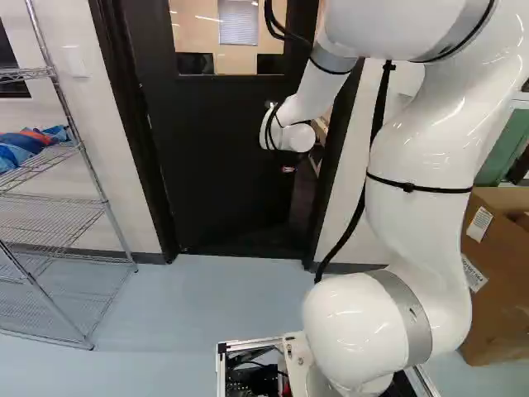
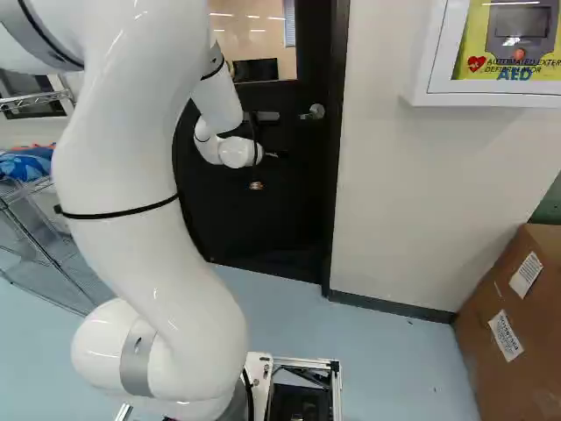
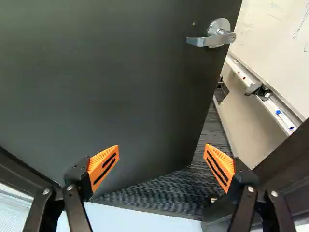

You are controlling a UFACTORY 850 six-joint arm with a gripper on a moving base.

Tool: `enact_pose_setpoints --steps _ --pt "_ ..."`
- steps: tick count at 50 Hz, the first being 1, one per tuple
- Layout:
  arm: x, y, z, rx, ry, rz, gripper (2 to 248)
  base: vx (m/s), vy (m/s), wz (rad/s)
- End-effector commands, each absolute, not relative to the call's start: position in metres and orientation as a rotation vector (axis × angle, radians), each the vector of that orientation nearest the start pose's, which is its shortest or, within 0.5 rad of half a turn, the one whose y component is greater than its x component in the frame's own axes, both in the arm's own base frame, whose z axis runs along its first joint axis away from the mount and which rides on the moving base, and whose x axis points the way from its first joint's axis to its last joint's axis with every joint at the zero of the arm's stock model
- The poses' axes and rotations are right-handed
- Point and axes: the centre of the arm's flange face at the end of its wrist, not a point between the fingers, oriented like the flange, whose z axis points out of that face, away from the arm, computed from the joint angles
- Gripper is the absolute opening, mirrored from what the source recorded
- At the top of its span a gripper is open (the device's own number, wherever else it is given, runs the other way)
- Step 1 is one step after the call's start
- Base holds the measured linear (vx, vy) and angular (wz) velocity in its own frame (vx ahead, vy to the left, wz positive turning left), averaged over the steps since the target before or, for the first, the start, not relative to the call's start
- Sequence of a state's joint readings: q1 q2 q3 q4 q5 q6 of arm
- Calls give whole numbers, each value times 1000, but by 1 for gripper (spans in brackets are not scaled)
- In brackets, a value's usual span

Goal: Open the door and move inside

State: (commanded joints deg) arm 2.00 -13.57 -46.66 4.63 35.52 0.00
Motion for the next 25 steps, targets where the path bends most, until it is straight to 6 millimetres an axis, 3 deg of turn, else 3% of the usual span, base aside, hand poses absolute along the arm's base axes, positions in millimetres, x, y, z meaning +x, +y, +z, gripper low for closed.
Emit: enact_pose_setpoints --steps 25 --pt "483 11 440 -2568 85 -1782 247 0 0 0"
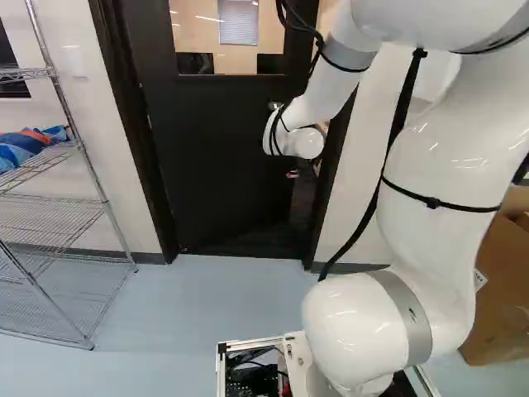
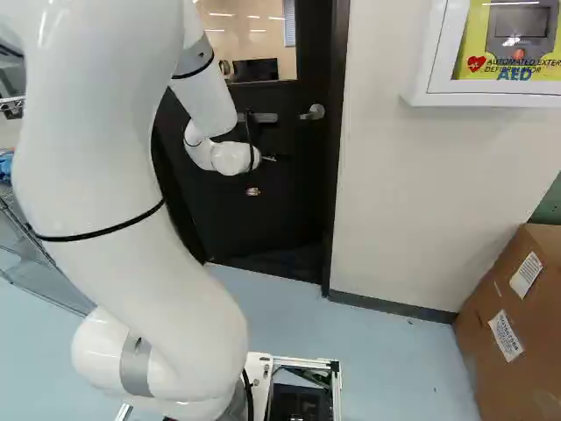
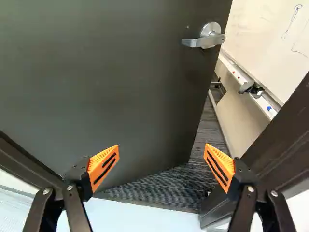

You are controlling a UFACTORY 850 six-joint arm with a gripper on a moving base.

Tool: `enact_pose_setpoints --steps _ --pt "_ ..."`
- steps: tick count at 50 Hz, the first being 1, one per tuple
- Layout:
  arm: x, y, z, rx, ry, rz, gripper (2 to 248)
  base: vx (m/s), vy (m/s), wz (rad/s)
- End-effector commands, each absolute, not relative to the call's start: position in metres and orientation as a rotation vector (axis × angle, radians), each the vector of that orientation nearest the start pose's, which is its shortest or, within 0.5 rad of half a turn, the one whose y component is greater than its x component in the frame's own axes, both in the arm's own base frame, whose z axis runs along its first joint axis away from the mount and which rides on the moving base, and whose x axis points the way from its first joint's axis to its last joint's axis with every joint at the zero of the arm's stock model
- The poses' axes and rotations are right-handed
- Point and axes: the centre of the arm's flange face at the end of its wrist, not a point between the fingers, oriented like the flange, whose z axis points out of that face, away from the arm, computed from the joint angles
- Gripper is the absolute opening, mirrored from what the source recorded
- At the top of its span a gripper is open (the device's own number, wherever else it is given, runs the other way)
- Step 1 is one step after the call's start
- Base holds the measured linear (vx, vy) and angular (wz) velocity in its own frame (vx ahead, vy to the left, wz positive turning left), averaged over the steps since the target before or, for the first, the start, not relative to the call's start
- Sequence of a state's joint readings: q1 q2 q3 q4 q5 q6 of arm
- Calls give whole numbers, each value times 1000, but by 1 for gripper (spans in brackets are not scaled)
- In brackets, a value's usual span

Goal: Open the door and move inside

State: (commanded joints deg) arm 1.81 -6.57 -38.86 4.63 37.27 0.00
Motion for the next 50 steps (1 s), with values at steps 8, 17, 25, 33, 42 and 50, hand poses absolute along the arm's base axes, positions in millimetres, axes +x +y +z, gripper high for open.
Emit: enact_pose_setpoints --steps 8,17,25,33,42,50 --pt "467 9 441 -2561 89 -1796 247 0 0 0" --pt "449 6 443 -2551 97 -1816 247 0 0 0" --pt "433 3 444 -2542 105 -1836 247 0 0 0" --pt "418 0 445 -2530 109 -1858 247 0 0 0" --pt "404 -2 446 -2513 92 -1886 247 0 0 0" --pt "401 -1 447 -2495 53 -1910 247 0 0 0"
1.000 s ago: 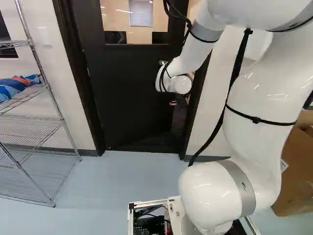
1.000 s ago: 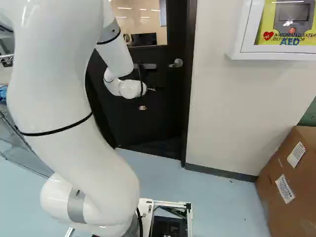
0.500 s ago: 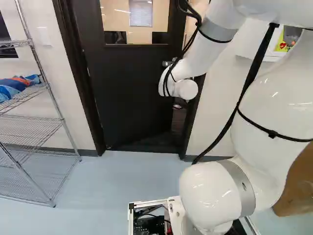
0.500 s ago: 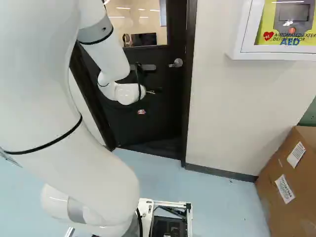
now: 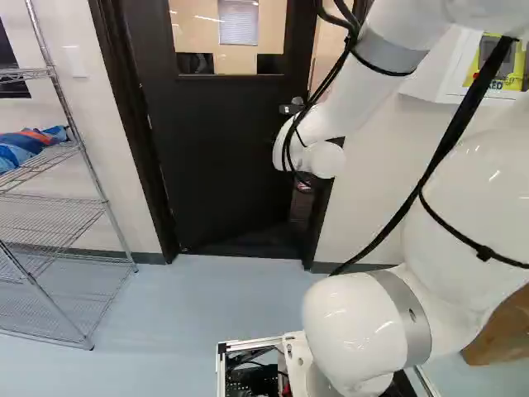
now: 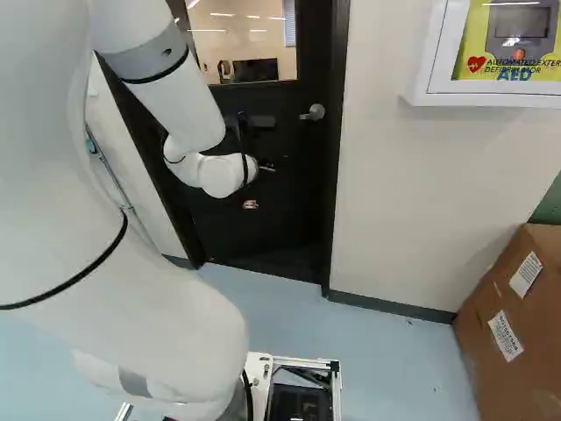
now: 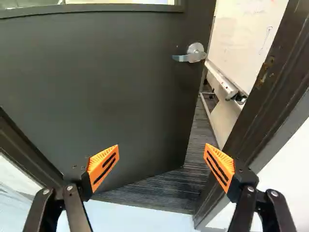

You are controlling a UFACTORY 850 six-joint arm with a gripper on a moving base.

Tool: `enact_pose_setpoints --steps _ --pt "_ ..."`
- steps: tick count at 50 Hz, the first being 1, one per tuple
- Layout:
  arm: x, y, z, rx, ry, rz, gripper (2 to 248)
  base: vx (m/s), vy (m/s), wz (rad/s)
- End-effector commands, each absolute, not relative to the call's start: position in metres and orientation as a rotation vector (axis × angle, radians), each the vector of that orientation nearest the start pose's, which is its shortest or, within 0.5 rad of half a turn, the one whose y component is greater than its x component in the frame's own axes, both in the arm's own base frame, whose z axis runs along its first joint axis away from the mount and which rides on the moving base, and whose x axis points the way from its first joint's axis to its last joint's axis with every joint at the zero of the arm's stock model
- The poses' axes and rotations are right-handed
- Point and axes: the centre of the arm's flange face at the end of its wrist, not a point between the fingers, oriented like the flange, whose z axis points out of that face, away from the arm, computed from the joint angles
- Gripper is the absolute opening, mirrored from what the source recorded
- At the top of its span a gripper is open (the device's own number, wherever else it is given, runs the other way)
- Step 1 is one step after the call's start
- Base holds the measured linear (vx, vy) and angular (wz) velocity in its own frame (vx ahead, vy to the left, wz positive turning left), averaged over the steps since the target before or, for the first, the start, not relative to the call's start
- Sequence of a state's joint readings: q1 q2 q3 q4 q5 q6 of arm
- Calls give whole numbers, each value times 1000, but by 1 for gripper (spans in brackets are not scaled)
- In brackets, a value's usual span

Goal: Open the door and move inside

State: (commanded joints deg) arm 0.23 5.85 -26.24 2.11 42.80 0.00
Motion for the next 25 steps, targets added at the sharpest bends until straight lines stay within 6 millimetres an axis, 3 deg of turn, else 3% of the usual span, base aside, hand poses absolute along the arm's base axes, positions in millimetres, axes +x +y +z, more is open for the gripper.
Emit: enact_pose_setpoints --steps 25 --pt "400 2 449 -2470 -12 -1937 247 0 0 0"
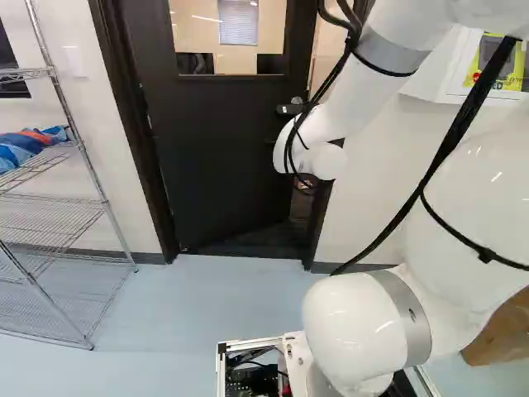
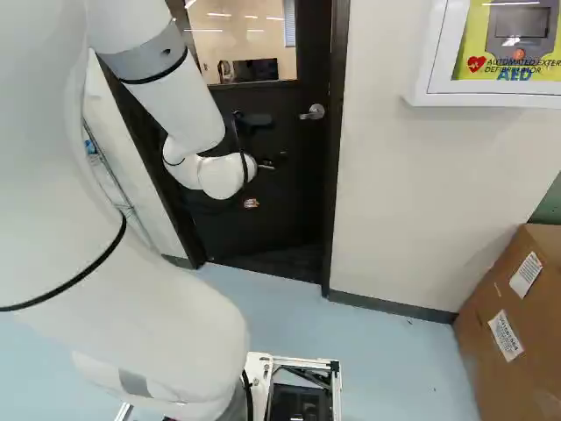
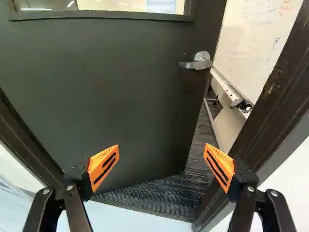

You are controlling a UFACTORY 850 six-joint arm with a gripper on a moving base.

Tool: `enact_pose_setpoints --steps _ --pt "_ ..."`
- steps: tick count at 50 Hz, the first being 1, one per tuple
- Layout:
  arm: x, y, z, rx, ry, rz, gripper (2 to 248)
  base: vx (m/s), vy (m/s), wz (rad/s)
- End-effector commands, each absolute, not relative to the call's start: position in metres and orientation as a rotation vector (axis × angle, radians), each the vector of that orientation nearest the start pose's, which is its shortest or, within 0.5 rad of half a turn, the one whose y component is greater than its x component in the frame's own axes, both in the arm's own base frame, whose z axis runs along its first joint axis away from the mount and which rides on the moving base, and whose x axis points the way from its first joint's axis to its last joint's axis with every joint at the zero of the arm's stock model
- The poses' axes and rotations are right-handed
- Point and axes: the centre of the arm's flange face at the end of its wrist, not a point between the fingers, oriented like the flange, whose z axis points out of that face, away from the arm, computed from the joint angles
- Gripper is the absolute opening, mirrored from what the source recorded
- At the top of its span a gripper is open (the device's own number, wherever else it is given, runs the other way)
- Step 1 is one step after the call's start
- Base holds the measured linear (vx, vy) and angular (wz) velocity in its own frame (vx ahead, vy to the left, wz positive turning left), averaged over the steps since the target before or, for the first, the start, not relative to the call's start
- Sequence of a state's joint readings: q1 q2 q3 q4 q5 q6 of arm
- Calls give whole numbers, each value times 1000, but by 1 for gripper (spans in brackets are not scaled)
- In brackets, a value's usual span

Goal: Open the door and move inside

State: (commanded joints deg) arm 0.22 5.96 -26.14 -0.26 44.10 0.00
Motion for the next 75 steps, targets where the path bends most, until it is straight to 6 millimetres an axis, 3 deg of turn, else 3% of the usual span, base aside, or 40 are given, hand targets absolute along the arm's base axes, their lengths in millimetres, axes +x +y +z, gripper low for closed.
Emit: enact_pose_setpoints --steps 75 --pt "400 2 449 -2470 -12 -1937 247 14 15 0"
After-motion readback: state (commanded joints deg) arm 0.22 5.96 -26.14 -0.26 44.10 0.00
